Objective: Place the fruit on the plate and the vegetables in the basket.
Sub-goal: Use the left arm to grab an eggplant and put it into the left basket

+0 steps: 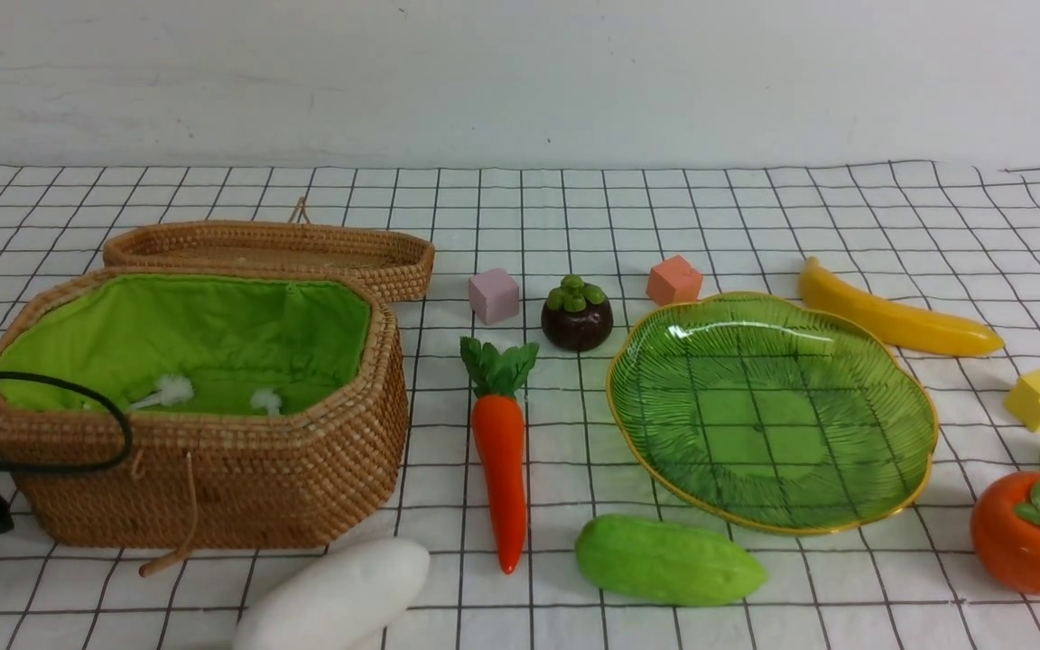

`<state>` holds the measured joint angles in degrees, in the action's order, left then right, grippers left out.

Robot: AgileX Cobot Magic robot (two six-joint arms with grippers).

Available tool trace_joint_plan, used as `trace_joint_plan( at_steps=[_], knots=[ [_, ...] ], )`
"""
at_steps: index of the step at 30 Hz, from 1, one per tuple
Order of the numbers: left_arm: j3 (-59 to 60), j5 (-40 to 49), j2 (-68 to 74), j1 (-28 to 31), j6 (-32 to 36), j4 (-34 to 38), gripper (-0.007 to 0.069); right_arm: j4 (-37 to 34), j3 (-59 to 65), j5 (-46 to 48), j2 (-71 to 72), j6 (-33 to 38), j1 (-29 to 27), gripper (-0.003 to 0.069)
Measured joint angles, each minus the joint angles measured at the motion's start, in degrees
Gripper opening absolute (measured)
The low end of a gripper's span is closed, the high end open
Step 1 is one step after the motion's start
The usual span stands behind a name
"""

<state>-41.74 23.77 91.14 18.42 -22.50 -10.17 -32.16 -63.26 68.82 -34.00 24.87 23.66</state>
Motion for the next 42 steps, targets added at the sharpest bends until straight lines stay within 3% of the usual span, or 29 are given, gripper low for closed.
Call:
trace_joint_plan(
  at_steps=[9, 11, 12, 15, 20, 24, 29, 37, 39, 40, 42],
  knots=[
    [-0.2, 12.33, -16.22, 0.0, -4.49, -3.3, 0.0249, 0.0, 0.0, -1.03, 0.0, 0.0, 0.0, 0.0064],
    [-2.55, 13.28, -26.73, -2.57, 2.93, -0.79, 0.0249, -0.05, 0.0, -1.89, 0.0, 0.05, 0.0, 0.0067],
    [-2.55, 13.25, -26.73, -2.57, 2.93, -0.47, 0.0249, -0.05, 0.0, -2.01, 0.0, 0.05, 0.0, 0.0067],
    [-8.11, 13.3, -33.06, -11.67, 27.44, 6.96, 0.0249, -0.05, 0.0, -2.16, 0.0, 0.22, 0.0, 0.0069],
    [-14.91, 17.98, -29.59, -23.05, 63.0, 12.75, 0.0249, -0.05, 0.0, -2.16, 0.0, 1.29, 0.0, 0.0071],
    [-16.5, 18.28, -23.56, -24.69, 77.22, 12.49, 0.0249, -0.05, 0.0, -2.11, 0.0, 1.45, 0.0, 0.0075],
    [-16.56, 16.49, -16.06, -24.69, 81.51, 5.51, 0.0249, -0.17, 0.0, -1.61, 0.0, 1.45, 0.0, 0.008],
    [-16.56, 13.58, -11.03, -24.69, 79.93, -6.17, 0.0265, -0.21, 0.0, -1.44, 0.0, 1.45, 0.0, 0.0088],
    [-16.56, 10.54, -11.22, -24.69, 74.79, -8.4, 0.0356, -0.21, 0.0, -1.44, 0.0, 1.45, 0.0, 0.0089],
    [-16.56, 10.34, -11.22, -24.69, 74.79, -8.55, 0.0356, -0.21, 0.0, -1.44, 0.0, 1.45, 0.0, 0.0089],
    [-16.56, 8.16, -11.82, -24.69, 68.51, -10.52, 0.0486, -0.21, 0.0, -1.44, 0.0, 1.45, 0.0, 0.009]
  ],
)
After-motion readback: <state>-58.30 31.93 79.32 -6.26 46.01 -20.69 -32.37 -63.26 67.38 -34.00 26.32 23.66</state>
